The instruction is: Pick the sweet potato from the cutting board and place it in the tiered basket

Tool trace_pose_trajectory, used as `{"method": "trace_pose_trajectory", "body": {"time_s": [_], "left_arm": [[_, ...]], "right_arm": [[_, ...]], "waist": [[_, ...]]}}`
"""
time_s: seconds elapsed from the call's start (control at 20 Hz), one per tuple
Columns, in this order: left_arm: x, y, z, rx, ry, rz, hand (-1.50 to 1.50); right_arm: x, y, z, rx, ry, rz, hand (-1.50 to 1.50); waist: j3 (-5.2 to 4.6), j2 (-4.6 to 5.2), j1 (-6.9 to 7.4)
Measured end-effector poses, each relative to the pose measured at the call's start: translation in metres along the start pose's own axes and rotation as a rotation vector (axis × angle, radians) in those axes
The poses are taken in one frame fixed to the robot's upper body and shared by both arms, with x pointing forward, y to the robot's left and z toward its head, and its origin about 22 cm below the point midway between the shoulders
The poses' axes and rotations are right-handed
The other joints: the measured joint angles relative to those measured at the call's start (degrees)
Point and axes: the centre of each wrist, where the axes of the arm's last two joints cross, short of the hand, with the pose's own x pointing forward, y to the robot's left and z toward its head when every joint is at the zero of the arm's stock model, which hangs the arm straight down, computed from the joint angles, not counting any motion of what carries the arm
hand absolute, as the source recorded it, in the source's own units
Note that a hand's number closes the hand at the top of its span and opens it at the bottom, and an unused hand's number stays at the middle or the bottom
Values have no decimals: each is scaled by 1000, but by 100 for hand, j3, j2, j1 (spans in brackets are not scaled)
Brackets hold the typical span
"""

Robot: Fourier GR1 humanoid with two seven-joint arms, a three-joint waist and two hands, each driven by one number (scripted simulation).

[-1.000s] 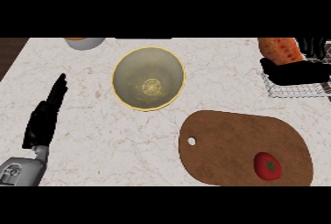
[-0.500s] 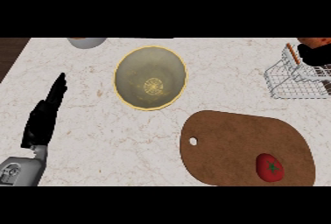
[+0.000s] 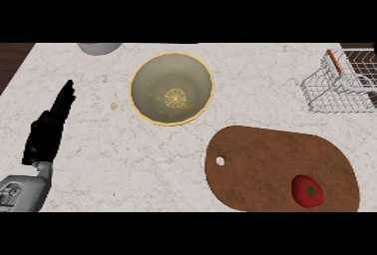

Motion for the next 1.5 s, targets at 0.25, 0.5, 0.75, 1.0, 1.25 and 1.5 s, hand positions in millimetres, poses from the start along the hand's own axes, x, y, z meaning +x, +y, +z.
{"method": "trace_pose_trajectory", "body": {"time_s": [0.25,0.5,0.75,1.0,1.25,1.5], "left_arm": [[-5,0,4,2,0,-1,0],[-4,-5,3,0,0,-2,0],[-6,-7,3,6,2,-3,0],[-3,-10,7,3,-2,-2,0],[-6,-5,7,5,3,0,0],[-7,-1,8,4,6,-1,0]], "right_arm": [[-22,13,-8,68,-29,-39,150],[-42,30,-14,154,-29,-90,150],[-61,45,-11,266,68,-231,-150],[-70,66,-6,280,106,-321,-150],[-80,64,-5,202,114,-451,-150],[-89,32,-16,82,127,-542,-150]], "waist": [[1,-5,-8],[2,4,3],[2,3,-10],[4,0,-2],[3,-13,-44],[1,-18,-48]]}}
